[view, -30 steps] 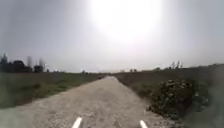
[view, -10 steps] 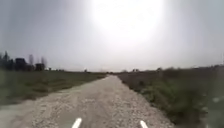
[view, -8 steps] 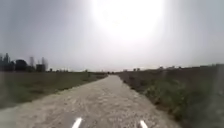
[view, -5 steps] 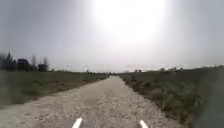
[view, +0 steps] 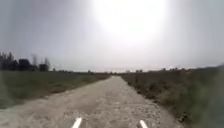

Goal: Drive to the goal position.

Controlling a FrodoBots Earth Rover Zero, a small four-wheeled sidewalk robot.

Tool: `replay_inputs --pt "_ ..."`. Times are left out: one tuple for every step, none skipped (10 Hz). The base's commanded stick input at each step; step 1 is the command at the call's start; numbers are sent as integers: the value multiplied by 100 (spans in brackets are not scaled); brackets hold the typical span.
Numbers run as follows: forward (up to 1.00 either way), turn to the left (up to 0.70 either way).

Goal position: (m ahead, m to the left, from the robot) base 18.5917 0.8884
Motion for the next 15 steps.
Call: replay_inputs --pt "70 0" --pt "70 0" --pt "70 0" --pt "70 0" --pt "70 0" --pt "70 0" --pt "70 0" --pt "70 0" --pt "70 0" --pt "70 0" --pt "70 0" --pt "70 0" --pt "70 0" --pt "70 -9" --pt "70 -25"
